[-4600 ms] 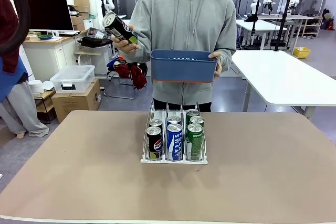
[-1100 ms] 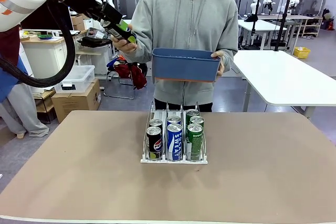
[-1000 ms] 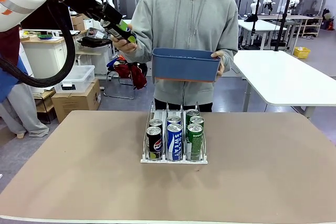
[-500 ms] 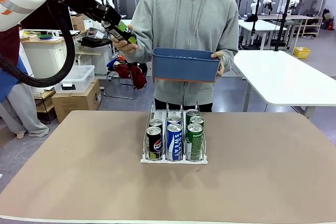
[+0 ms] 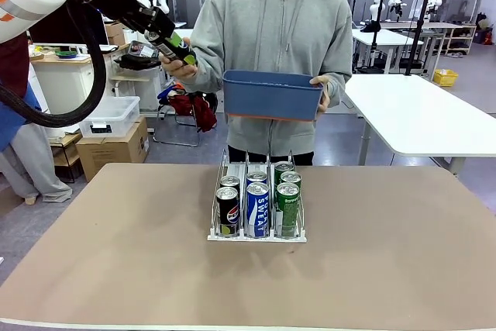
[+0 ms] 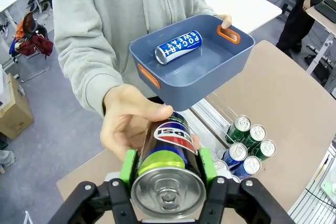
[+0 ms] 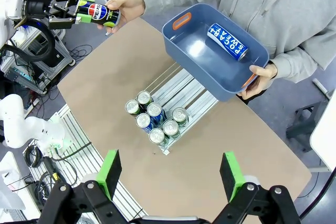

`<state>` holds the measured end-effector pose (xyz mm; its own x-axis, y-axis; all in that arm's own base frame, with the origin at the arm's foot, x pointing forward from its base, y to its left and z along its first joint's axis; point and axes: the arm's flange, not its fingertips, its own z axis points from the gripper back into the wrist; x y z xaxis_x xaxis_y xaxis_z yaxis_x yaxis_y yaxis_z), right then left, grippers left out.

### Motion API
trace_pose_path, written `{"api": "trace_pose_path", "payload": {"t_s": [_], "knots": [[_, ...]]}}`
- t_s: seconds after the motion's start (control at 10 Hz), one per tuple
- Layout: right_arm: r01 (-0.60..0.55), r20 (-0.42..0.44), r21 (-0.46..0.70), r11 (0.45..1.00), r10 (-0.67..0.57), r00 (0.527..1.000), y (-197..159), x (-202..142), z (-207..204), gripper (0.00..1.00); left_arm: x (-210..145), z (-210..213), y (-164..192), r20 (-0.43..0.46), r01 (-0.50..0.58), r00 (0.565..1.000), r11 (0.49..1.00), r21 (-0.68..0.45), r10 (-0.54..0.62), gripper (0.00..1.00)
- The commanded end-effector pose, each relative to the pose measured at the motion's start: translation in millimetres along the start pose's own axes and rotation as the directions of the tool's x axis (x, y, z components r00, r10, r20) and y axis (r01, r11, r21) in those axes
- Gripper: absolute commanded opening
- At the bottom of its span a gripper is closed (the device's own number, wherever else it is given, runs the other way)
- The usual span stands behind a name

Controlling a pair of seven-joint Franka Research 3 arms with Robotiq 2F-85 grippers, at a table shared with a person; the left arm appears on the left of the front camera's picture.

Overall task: Fill the beverage cans into the dispenser.
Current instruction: Pick up the Pepsi coke handed by the human, then place the picked Pepsi coke in the line of the Automatic Can Dispenser with the same cans.

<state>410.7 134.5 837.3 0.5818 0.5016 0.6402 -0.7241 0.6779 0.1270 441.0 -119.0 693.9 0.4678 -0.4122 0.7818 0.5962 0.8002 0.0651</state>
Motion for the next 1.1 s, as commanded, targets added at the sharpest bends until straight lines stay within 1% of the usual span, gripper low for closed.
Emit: {"api": "trace_pose_path", "payload": {"t_s": [0.0, 0.1, 0.2, 0.3, 1.0], "knots": [[0.005, -0.005, 0.005, 1.000, -0.005, 1.000, -0.7, -3.1, 0.9, 1.00, 3.3, 5.0, -0.6, 0.000, 0.003, 1.000, 0.999, 0.031, -0.003, 0.00], [0.005, -0.005, 0.005, 1.000, -0.005, 1.000, -0.7, -3.1, 0.9, 1.00, 4.8, 5.5, -1.6, -0.008, 0.010, 1.000, 1.000, 0.013, -0.010, 0.00], [0.005, -0.005, 0.005, 1.000, -0.005, 1.000, -0.7, -3.1, 0.9, 1.00, 6.5, 6.0, -1.0, 0.022, -0.034, 0.999, 0.999, 0.031, 0.033, 0.00], [0.005, -0.005, 0.005, 1.000, -0.005, 1.000, -0.7, -3.1, 0.9, 1.00, 0.9, 0.4, -1.3, -0.001, 0.007, 1.000, 1.000, 0.002, -0.007, 0.00], [0.005, -0.005, 0.005, 1.000, -0.005, 1.000, -0.7, -3.1, 0.9, 1.00, 0.9, 0.4, -1.3, -0.001, 0.007, 1.000, 1.000, 0.002, -0.007, 0.00]]}}
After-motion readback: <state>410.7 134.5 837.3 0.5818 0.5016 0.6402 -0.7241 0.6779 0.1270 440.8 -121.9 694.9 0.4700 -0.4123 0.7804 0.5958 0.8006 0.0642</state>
